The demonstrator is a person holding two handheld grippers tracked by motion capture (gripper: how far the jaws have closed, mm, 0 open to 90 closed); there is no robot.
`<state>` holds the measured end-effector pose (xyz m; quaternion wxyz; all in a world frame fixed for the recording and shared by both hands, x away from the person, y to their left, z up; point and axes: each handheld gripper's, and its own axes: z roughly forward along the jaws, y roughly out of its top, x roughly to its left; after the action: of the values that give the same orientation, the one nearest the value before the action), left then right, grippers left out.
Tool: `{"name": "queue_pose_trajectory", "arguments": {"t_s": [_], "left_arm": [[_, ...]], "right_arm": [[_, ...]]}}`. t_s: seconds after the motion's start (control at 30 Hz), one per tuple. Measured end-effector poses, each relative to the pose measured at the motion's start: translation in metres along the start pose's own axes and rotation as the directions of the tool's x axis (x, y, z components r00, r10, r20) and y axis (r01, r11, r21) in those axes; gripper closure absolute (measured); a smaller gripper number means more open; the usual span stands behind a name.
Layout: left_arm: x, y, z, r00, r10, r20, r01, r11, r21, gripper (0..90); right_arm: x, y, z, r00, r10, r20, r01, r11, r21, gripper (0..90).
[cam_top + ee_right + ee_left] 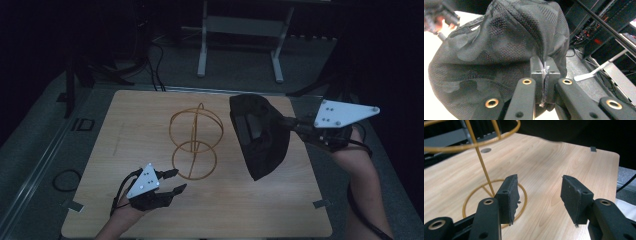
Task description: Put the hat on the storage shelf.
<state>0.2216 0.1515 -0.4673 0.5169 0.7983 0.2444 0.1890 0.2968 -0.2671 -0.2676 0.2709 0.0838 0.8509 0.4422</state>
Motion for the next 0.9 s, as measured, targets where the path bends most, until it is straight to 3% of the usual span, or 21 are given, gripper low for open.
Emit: {"name": "queue_pose_trajectory", "arguments": {"t_s": [0.1,0.2,0.23,0.3,0.57,0.9], "left_arm": [[0.0,-0.006,0.001,0.9999,-0.011,-0.012,0.011,0.9999,0.005,41.0],[0.001,-0.012,0.002,0.9985,-0.04,-0.039,0.04,0.9992,-0.002,25.3],[0.001,-0.014,0.003,0.9975,-0.049,-0.051,0.049,0.9988,-0.005,13.4],[0.002,-0.017,0.005,0.9969,-0.059,-0.052,0.06,0.9981,0.013,10.8],[0.003,-0.027,0.003,0.9918,-0.082,-0.098,0.08,0.9965,-0.023,8.1],[0.003,-0.041,0.003,0.9877,-0.089,-0.129,0.087,0.996,-0.022,8.0]], "right_arm": [[-0.009,0.01,0.005,1.0,0.002,0.007,-0.002,1.0,-0.005,88.5],[-0.016,0.022,0.011,0.9999,0.009,0.008,-0.008,1.0,-0.011,88.5],[-0.02,0.029,0.018,0.9999,0.011,0.007,-0.011,1.0,-0.017,88.5],[-0.021,0.032,0.021,0.9999,0.013,-0.001,-0.013,1.0,-0.016,88.5],[-0.021,0.051,0.057,0.9998,0.004,-0.022,-0.003,1.0,0.026,88.5],[-0.021,0.062,0.097,0.9982,0.043,-0.042,-0.04,0.997,0.061,88.4]]}}
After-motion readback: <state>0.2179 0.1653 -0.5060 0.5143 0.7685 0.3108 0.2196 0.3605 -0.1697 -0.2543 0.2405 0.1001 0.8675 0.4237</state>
